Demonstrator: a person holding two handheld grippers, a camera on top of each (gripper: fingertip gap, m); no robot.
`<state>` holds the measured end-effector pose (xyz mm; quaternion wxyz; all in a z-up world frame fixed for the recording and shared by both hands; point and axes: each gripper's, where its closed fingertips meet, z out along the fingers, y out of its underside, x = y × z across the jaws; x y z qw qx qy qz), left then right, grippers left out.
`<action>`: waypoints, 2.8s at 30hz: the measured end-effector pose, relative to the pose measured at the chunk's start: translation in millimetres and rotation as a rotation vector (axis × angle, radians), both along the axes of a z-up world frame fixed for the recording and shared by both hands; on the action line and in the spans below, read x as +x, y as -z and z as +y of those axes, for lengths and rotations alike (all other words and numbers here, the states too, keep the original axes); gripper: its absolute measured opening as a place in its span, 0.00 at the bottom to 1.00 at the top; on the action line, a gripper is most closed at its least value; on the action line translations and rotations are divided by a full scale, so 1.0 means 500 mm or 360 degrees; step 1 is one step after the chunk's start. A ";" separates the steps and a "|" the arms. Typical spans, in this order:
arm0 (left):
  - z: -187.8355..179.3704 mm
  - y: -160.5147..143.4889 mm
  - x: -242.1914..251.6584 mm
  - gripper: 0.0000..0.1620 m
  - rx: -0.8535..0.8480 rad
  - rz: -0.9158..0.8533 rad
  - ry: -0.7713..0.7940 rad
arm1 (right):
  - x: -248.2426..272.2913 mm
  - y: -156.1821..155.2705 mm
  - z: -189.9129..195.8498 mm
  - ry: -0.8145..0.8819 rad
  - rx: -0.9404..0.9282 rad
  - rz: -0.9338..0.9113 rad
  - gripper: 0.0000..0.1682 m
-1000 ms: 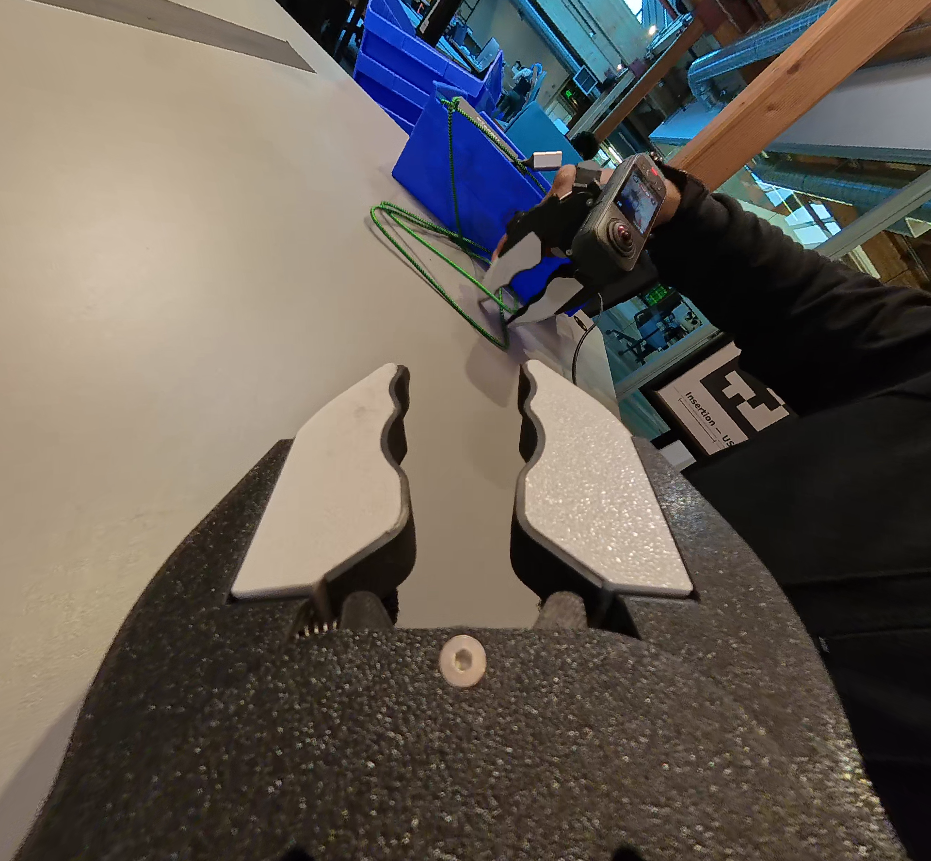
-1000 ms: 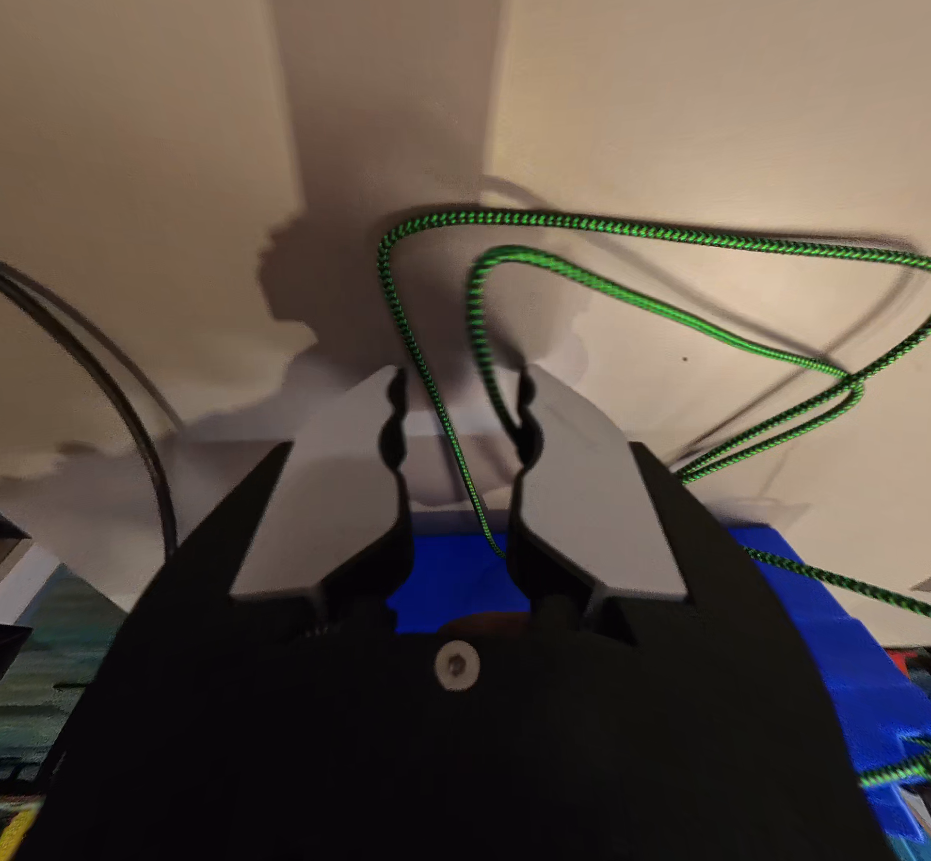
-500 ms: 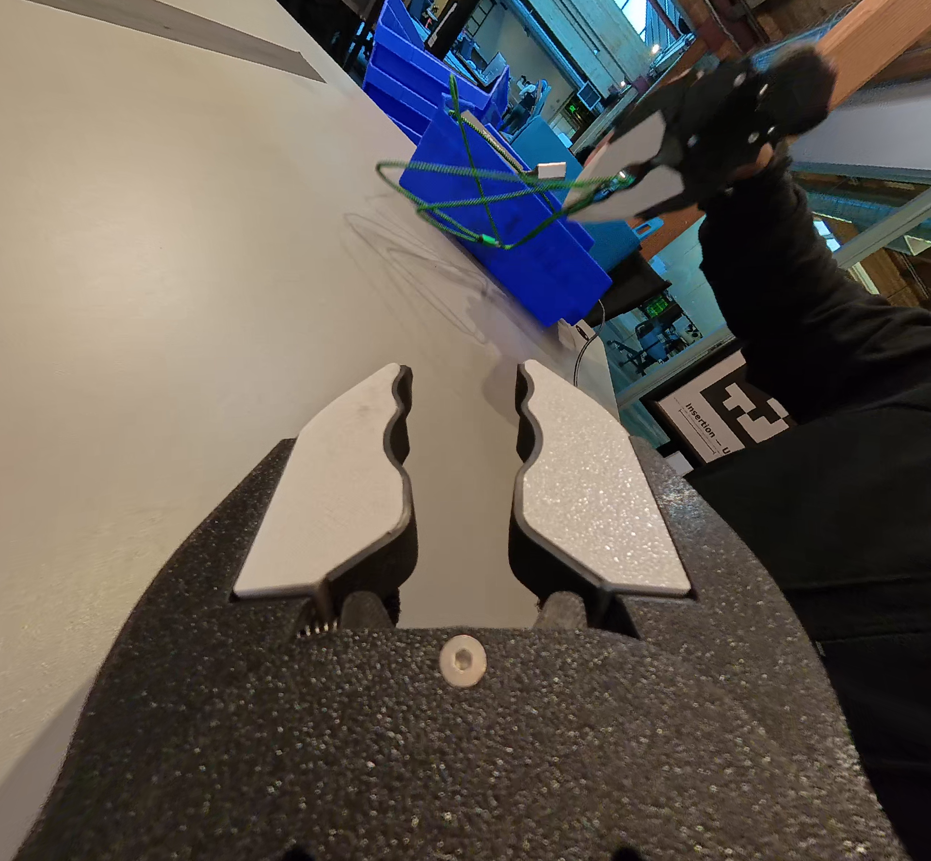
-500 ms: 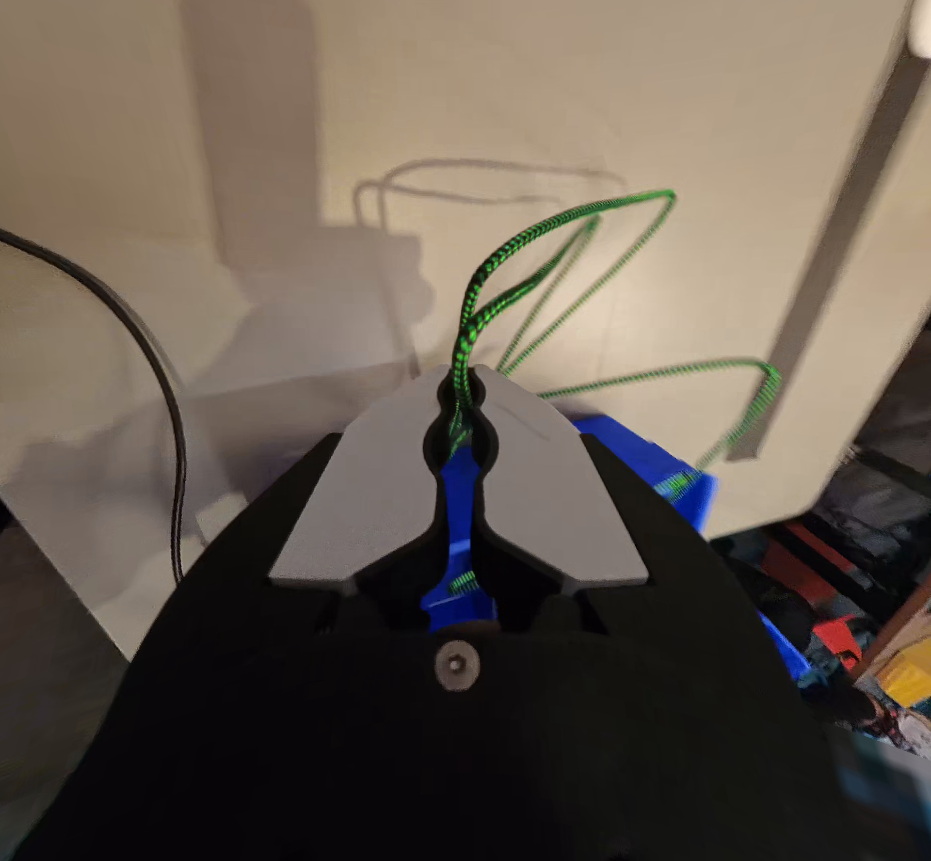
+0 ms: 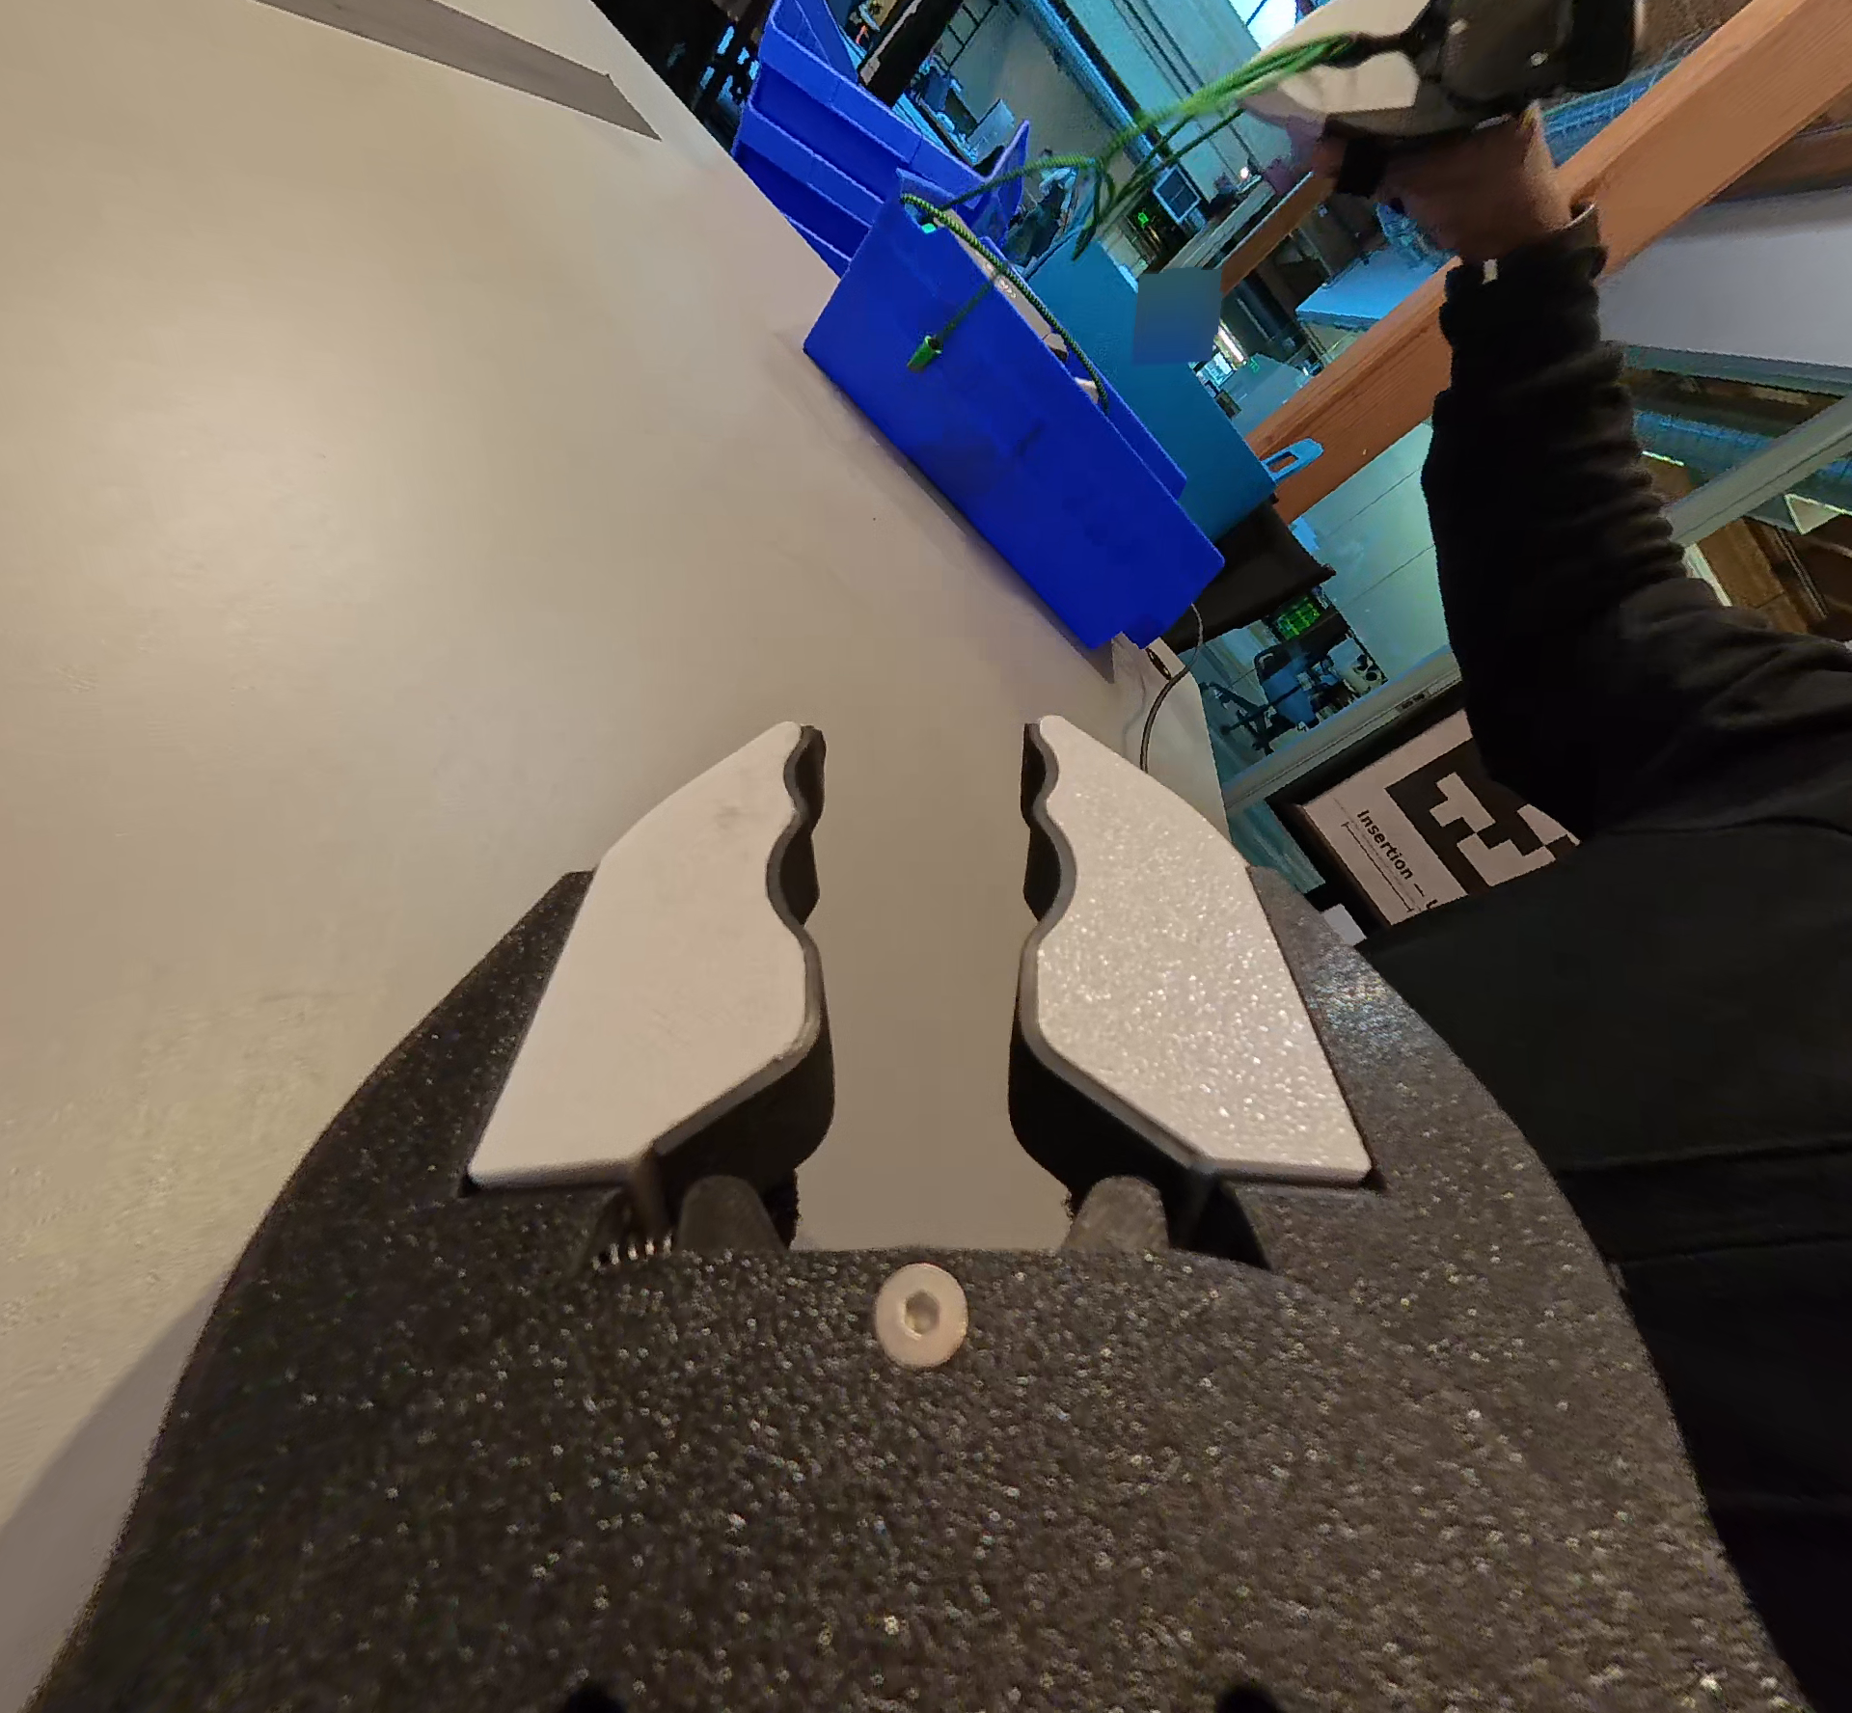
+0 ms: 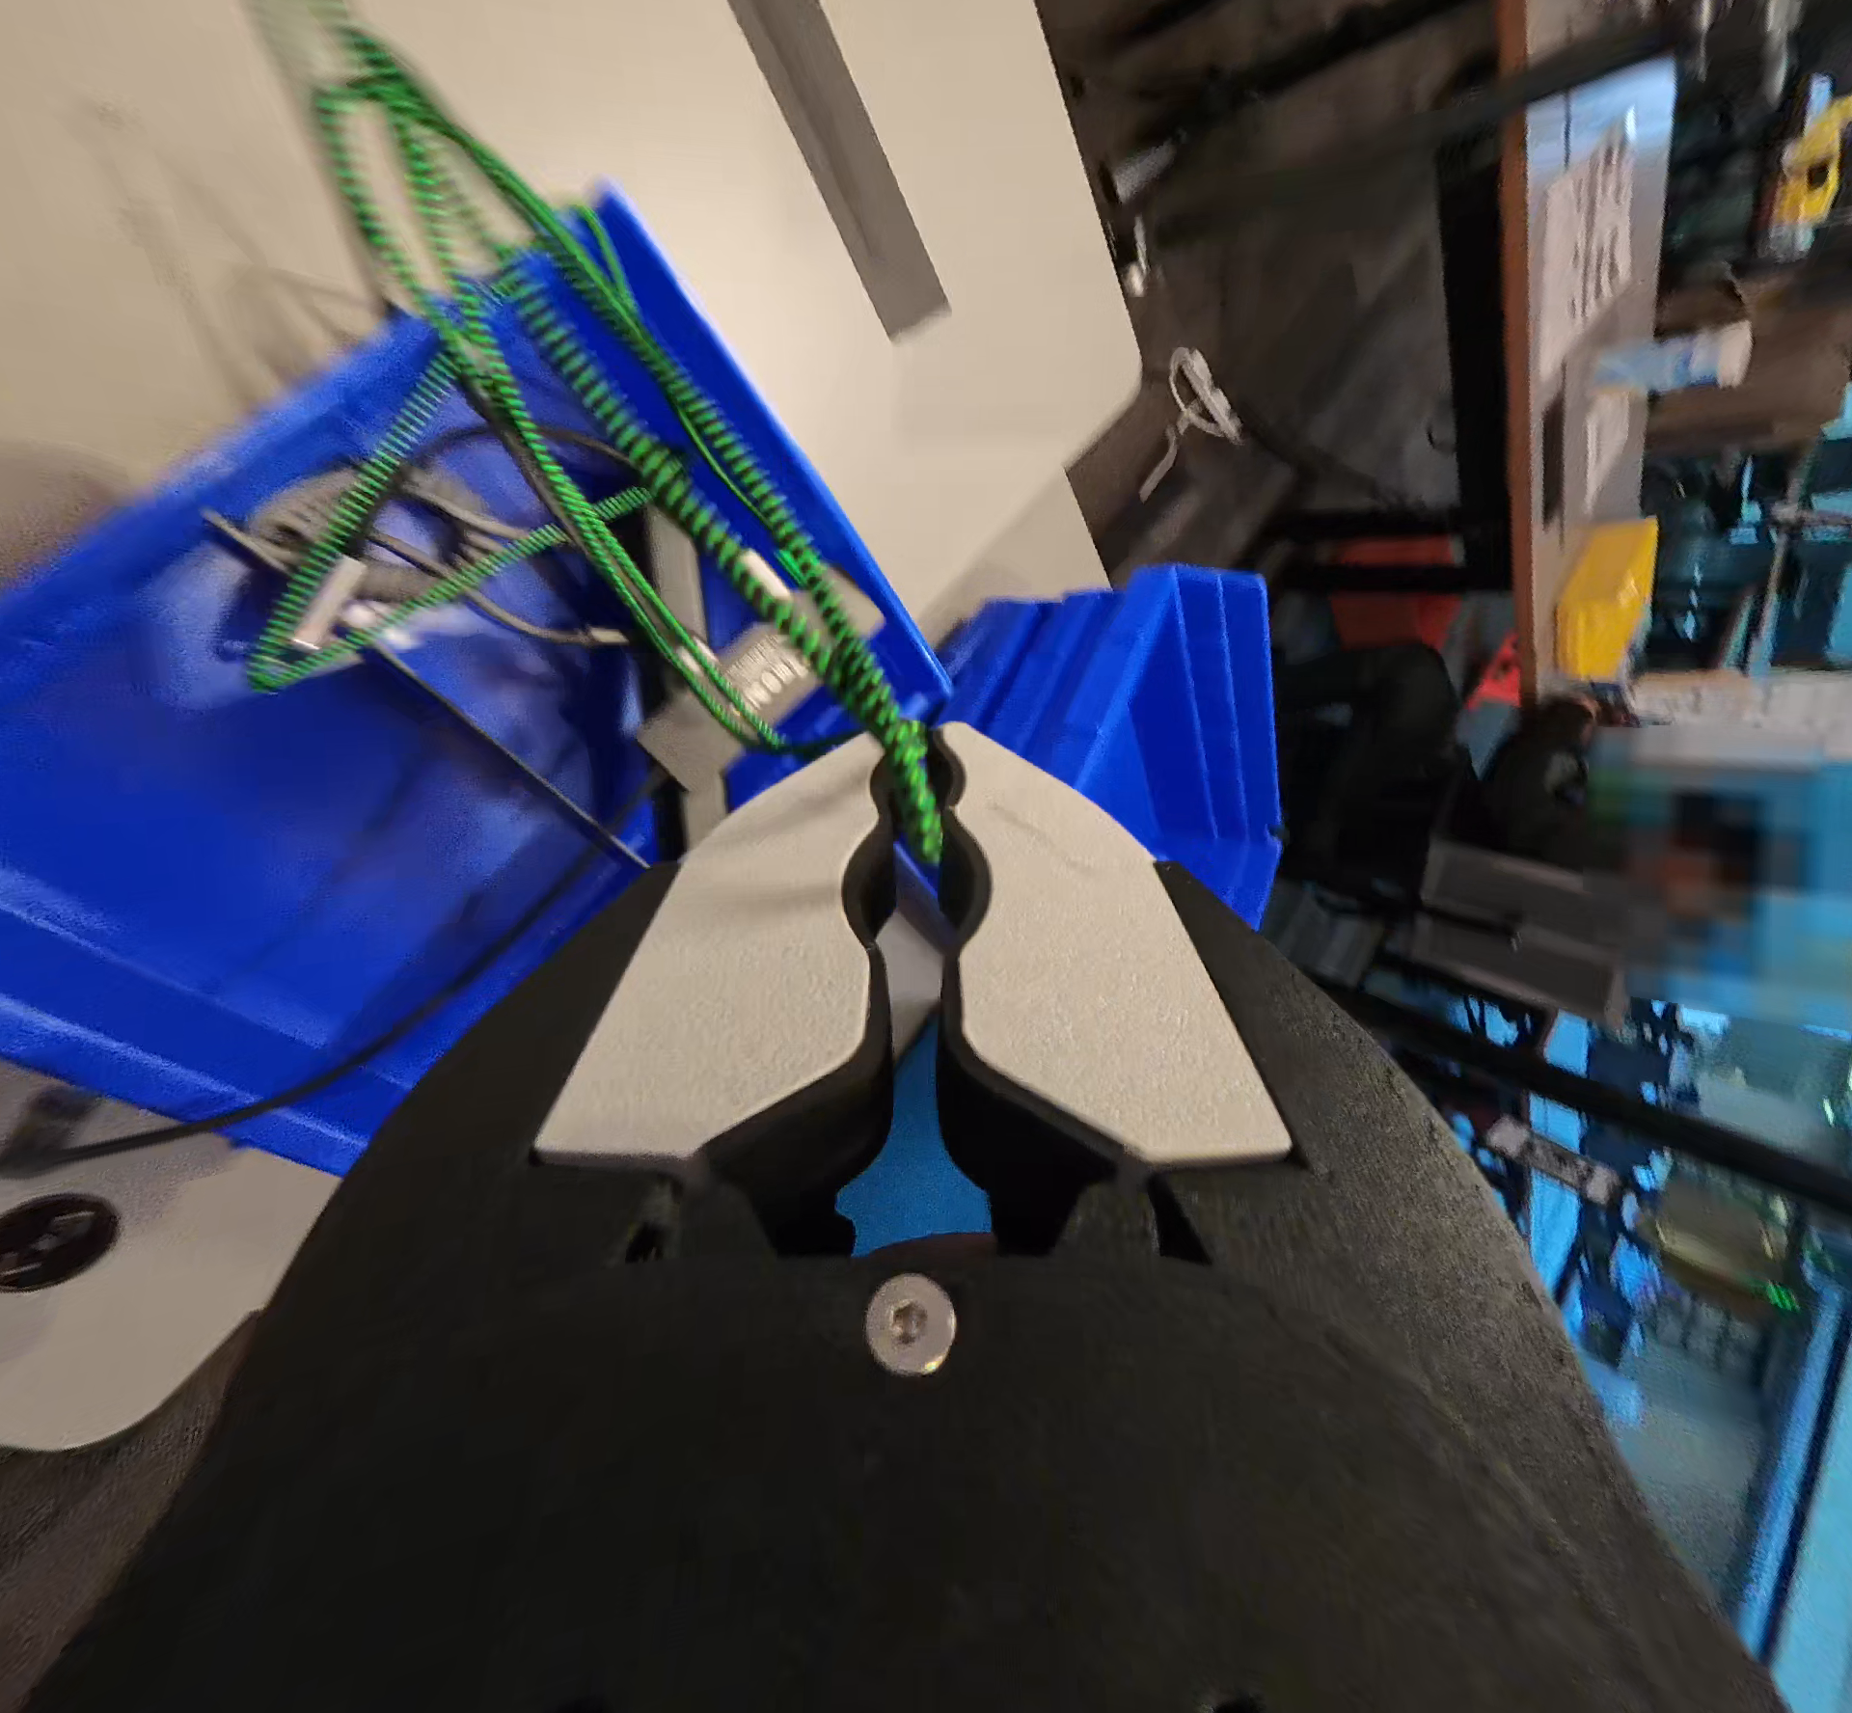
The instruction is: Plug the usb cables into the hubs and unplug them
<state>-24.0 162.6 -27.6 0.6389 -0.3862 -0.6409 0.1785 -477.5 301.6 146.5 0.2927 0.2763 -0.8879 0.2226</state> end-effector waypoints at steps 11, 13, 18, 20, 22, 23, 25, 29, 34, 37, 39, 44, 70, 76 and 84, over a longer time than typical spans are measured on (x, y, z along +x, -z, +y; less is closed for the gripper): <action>-0.007 0.001 0.002 0.23 0.0024 0.0005 -0.0023 | -0.064 0.151 -0.025 0.0053 0.0133 -0.0021 0.01; -0.008 0.000 0.002 0.23 0.0029 0.0007 -0.0024 | -0.055 0.144 -0.044 0.0018 0.0101 0.0006 0.01; -0.002 0.004 0.000 0.23 0.0016 -0.0012 -0.0003 | -0.072 0.151 -0.086 0.0075 0.0088 0.0013 0.01; -0.001 0.004 0.000 0.23 0.0010 -0.0017 0.0000 | -0.091 0.147 -0.105 0.0128 0.0039 0.0087 0.01; -0.001 0.005 0.001 0.23 0.0015 -0.0018 0.0000 | -0.119 0.134 -0.118 0.0219 -0.0026 0.0192 0.01; -0.002 0.005 0.001 0.23 0.0019 -0.0016 -0.0002 | -0.130 0.128 -0.122 0.0258 -0.0056 0.0221 0.01; -0.003 0.005 0.001 0.23 0.0025 -0.0014 -0.0004 | -0.139 0.129 -0.121 0.0303 -0.0073 0.0175 0.01; -0.002 0.007 0.001 0.23 0.0023 -0.0026 0.0000 | -0.145 0.184 -0.094 0.0320 0.0094 0.0057 0.01; 0.000 0.010 0.000 0.23 0.0015 -0.0040 0.0011 | -0.132 0.266 -0.052 0.0331 0.0329 -0.0197 0.01; -0.002 0.008 0.001 0.23 0.0020 -0.0033 0.0003 | -0.127 0.313 -0.020 0.0381 0.0491 -0.0336 0.01; -0.003 0.008 0.001 0.23 0.0026 -0.0029 -0.0002 | -0.132 0.334 0.001 0.0414 0.0587 -0.0349 0.01; -0.002 0.009 0.001 0.23 0.0027 -0.0032 0.0002 | -0.132 0.308 0.003 0.0324 0.0517 -0.0262 0.15; 0.005 0.015 -0.002 0.23 -0.0009 -0.0066 0.0017 | 0.175 0.190 -0.137 -0.0120 0.0459 -0.0228 0.23; 0.000 0.012 0.001 0.23 0.0009 -0.0049 0.0001 | 0.199 0.320 -0.209 -0.0083 0.0693 -0.0062 0.26; 0.004 0.015 -0.001 0.23 0.0014 -0.0068 0.0026 | 0.154 0.283 -0.222 -0.0015 0.0581 -0.0020 0.01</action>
